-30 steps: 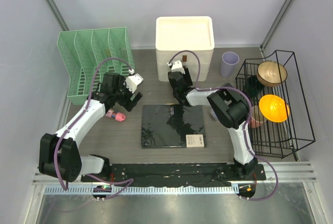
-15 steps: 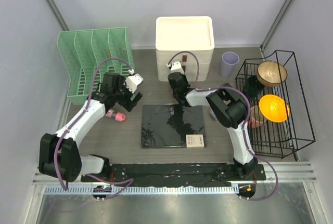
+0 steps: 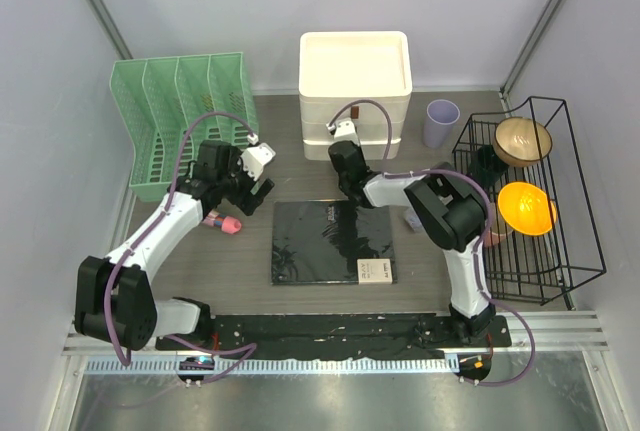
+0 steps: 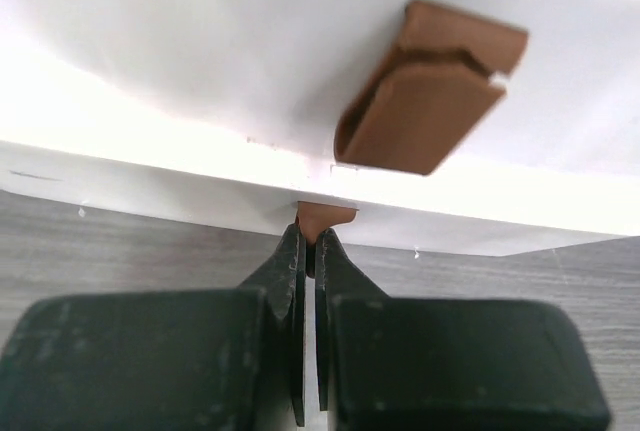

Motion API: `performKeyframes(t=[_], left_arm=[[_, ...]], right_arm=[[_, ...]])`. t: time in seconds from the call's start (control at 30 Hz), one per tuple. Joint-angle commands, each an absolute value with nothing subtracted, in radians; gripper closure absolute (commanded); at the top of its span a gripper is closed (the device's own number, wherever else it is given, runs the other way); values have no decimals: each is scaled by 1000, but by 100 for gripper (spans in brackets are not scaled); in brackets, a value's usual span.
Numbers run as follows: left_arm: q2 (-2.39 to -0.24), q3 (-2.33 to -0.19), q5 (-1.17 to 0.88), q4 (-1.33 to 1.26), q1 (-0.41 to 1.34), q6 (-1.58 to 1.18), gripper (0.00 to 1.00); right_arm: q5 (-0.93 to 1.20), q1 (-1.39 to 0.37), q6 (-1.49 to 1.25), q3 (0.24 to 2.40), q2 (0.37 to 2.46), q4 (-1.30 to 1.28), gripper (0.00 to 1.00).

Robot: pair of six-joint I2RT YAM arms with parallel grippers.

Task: Organize the desk

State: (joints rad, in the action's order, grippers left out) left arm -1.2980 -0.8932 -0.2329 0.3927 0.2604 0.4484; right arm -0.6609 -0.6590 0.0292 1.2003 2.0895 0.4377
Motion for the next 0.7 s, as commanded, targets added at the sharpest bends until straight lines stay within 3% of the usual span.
performKeyframes(t=[0.0,0.43,0.67], left_arm=[[-1270,-891,-261,342,256,442,13],[-1252,-873,-268,364,256,466,13],[-1236,-850,-264,442,256,615,13]], right_arm=[[-618,-667,-44,1161,2003,365,99],[-554,-727,-44,1055,1853,275,99],[-549,-746,-48,1008,1779,239,99]])
